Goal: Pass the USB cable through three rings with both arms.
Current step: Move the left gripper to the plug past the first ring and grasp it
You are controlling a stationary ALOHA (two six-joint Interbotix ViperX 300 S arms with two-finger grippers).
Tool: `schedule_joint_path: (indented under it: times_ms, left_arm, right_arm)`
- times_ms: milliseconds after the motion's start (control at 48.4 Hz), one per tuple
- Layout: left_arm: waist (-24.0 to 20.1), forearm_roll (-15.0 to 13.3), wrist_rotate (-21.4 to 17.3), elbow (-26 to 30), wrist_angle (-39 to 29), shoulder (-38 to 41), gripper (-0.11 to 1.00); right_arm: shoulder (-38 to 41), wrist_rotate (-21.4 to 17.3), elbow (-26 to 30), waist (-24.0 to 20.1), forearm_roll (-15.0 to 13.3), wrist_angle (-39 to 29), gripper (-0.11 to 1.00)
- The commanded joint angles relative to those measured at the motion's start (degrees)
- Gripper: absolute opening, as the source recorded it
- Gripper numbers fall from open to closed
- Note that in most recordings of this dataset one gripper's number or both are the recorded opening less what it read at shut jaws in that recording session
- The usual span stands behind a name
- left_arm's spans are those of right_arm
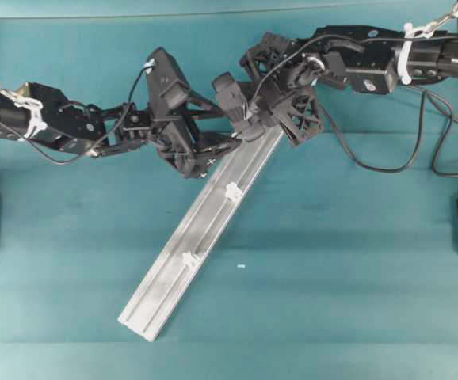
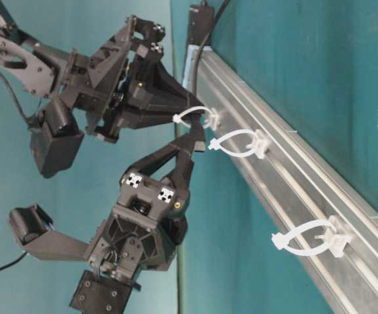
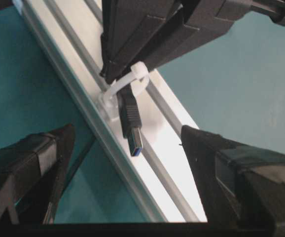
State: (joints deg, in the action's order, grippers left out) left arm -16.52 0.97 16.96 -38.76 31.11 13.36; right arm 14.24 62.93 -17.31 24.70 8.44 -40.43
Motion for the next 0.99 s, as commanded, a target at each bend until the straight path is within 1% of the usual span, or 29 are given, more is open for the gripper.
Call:
schedule_joint_path:
  times_ms: [0, 455, 538, 600, 703, 786, 910, 972]
  left_arm:
    - [0.2, 0.2, 0.1, 1.1, 0.6, 0.2, 0.93]
    - [0.3, 0.2, 0.0, 4.7, 0.7, 4.7, 0.92]
    - [0.2, 0.2, 0.0, 5.2, 0.4, 5.1, 0.9]
    - [0.3, 0.2, -0.1, 5.4, 0.4, 5.1, 0.87]
    - [0.3, 0.2, -0.1, 5.4, 0.4, 5.2, 0.76]
    - [0.3, 0.2, -0.2, 5.4, 0.4, 5.1, 0.62]
    - [0.4, 0.2, -0.6, 5.5, 0.4, 4.9, 0.28]
    - [0.3, 0.2, -0.6, 5.5, 0.4, 4.8, 0.15]
  right_arm:
    - [-0.4, 0.4, 0.4, -0.2, 0.3, 0.3, 0.09]
    - [-0.4, 0.5, 0.4, -0.2, 0.3, 0.3, 0.09]
    - [-0.4, 0.5, 0.4, -0.2, 0.3, 0.3, 0.09]
    - [-0.4, 0.5, 0.4, -0.2, 0.3, 0.3, 0.09]
    - [-0.4, 0.5, 0.4, -0.2, 0.4, 0.3, 0.09]
    - [-0.4, 0.5, 0.4, -0.2, 0.3, 0.3, 0.09]
    - [-0.4, 0.5, 0.4, -0.2, 0.3, 0.4, 0.09]
    - [-0.4, 0.5, 0.4, -0.2, 0.3, 0.3, 0.09]
